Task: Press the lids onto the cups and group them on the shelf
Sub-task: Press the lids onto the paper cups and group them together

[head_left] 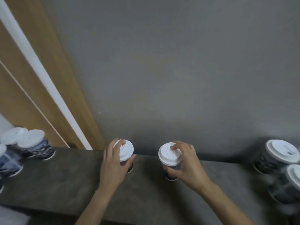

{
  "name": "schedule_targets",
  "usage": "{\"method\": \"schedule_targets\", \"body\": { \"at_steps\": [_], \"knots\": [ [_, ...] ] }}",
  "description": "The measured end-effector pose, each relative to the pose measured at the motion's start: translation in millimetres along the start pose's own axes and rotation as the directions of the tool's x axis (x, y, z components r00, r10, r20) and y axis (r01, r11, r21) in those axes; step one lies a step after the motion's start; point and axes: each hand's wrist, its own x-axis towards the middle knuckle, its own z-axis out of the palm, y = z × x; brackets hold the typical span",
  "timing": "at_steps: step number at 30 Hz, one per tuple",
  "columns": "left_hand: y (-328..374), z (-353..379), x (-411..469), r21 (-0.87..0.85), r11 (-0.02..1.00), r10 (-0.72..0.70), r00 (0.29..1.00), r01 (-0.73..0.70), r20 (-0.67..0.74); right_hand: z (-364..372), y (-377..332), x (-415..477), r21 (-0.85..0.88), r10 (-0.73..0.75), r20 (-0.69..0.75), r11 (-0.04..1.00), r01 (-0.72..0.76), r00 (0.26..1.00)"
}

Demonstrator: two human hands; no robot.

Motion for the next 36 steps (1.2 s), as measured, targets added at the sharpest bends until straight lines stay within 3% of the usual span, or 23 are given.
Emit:
{"method": "schedule_targets", "body": {
  "at_steps": [3,8,16,20,22,23,26,28,33,36],
  "knots": [
    [5.9,2.7,-0.7,0.027,0.998,-0.049,0.999,0.049,-0.016,-10.8,14.4,-21.1,0.013,0.021,-0.022,1.000,-0.021,1.000],
    [7.4,-2.8,-4.3,0.089,0.996,0.036,0.999,-0.034,-0.024,-15.9,18.1,-31.7,0.024,-0.019,0.007,1.000,0.018,1.000],
    [12.6,-10.8,-6.4,0.068,0.998,0.015,0.999,-0.017,0.028,-0.6,21.6,-36.0,0.190,0.037,0.026,0.981,-0.041,0.999],
    [51.0,-14.8,-10.0,0.073,0.969,0.242,0.965,-0.235,-0.098,2.1,22.9,-37.4,0.288,0.141,0.019,0.947,-0.141,0.990],
    [79.1,-4.8,-13.3,-0.047,0.942,0.329,0.943,-0.332,-0.054,4.0,23.5,-41.4,0.302,0.145,0.006,0.943,-0.140,0.989],
    [90.7,3.4,-14.9,-0.122,0.936,0.337,0.941,-0.331,0.034,4.7,23.3,-43.4,0.307,0.147,-0.005,0.942,-0.138,0.989],
    [113.6,31.8,-18.8,-0.289,0.951,0.222,0.892,-0.110,0.393,6.3,26.6,-51.1,0.319,0.142,-0.008,0.939,-0.132,0.990],
    [120.6,47.2,-23.2,-0.383,0.921,0.147,0.843,0.074,0.518,6.2,32.0,-58.8,0.333,0.139,-0.011,0.934,-0.127,0.990],
    [125.3,66.4,-36.6,-0.455,0.880,0.045,0.930,0.136,0.366,14.4,44.8,-74.2,0.410,0.241,0.000,0.885,-0.220,0.971],
    [126.4,70.6,-40.7,-0.485,0.860,0.010,0.943,0.162,0.333,27.5,47.3,-81.2,0.415,0.305,0.019,0.864,-0.285,0.952]
  ]
}}
